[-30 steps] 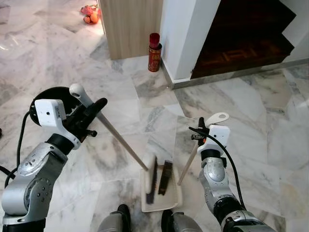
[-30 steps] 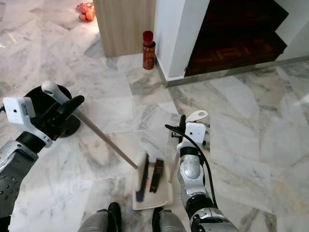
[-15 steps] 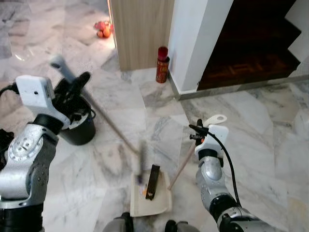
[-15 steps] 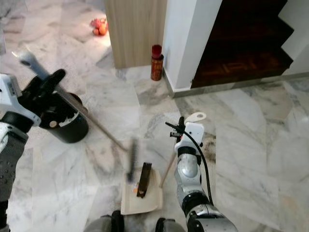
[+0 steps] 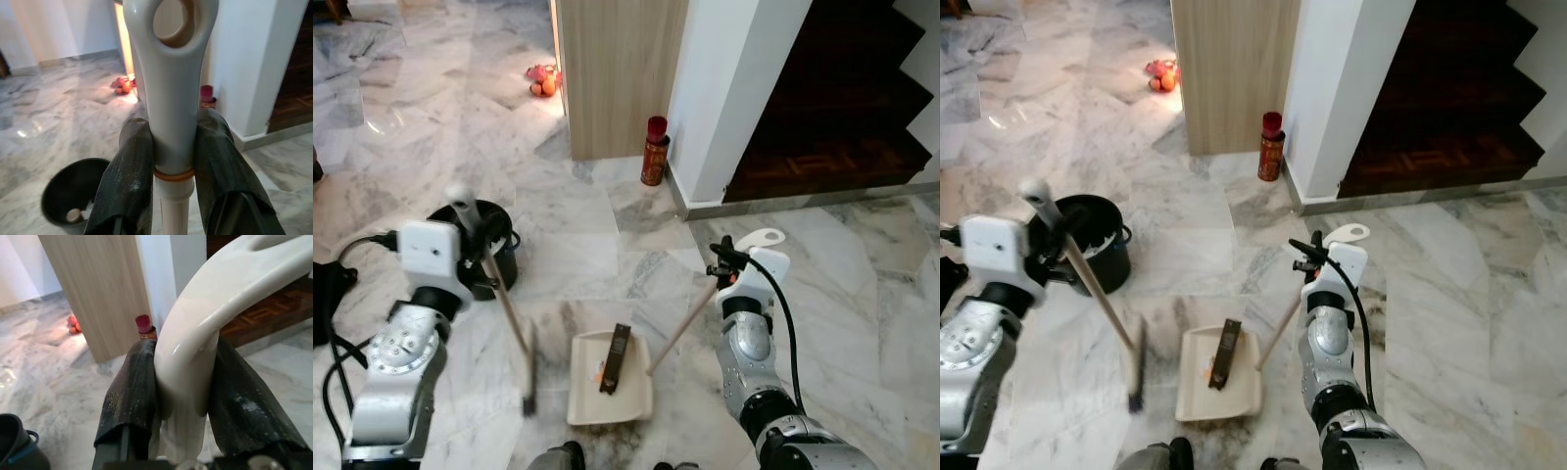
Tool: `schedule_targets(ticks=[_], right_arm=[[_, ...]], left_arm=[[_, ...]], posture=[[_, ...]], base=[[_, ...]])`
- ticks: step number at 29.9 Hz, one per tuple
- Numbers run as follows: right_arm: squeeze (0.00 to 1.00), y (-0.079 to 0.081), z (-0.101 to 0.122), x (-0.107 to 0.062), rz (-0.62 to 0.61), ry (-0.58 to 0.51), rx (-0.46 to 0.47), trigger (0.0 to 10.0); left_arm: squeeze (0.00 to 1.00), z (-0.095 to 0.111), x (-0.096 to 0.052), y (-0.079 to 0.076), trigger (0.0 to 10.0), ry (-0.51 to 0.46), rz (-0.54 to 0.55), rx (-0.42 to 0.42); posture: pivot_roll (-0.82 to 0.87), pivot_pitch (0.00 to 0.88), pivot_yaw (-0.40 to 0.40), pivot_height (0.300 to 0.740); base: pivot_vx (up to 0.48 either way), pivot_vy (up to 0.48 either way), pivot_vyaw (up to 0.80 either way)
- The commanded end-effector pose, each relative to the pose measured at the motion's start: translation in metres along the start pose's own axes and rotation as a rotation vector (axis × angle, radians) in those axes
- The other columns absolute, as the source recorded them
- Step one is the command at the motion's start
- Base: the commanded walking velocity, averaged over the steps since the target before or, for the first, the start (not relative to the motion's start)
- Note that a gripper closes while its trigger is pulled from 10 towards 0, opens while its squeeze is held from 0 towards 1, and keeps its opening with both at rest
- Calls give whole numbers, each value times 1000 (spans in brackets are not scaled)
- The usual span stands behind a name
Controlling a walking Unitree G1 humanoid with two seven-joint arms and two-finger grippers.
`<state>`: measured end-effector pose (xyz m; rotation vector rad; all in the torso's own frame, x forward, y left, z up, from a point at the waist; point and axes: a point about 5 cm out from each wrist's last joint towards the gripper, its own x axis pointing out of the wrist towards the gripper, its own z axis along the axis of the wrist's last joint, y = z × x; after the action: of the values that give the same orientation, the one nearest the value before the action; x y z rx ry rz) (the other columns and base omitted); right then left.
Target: Sweep floor
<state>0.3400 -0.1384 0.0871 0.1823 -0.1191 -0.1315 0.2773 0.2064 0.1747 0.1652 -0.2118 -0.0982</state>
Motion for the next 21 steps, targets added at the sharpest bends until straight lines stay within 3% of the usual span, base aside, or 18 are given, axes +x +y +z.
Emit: schedule_targets(ticks=[1, 12, 14, 15, 21], right_arm=[[0, 3, 17, 8, 8, -85, 27, 10000], [0, 6, 34, 14, 30, -167, 70, 10000], [0, 7, 37, 15, 18, -167, 120, 10000], [0, 6, 37, 17, -12, -156, 190, 10000], [0, 6, 39, 18, -14, -164, 196, 10000]], left_arm=[[0, 3, -2, -5, 10000, -42, -12, 53], [0, -4, -6, -22, 10000, -56, -24, 103], [0, -5, -4, -22, 10000, -60, -2, 118], [0, -4, -1, -21, 10000, -69, 15, 104], [0, -3, 1, -24, 10000, -79, -19, 128]], posture=[[157, 109, -62, 740], [136, 94, -61, 740], [131, 92, -58, 740], [127, 89, -53, 740], [127, 86, -46, 740]], base=[[0, 0, 0], [0, 0, 0], [0, 0, 0], [0, 0, 0], [0, 0, 0]])
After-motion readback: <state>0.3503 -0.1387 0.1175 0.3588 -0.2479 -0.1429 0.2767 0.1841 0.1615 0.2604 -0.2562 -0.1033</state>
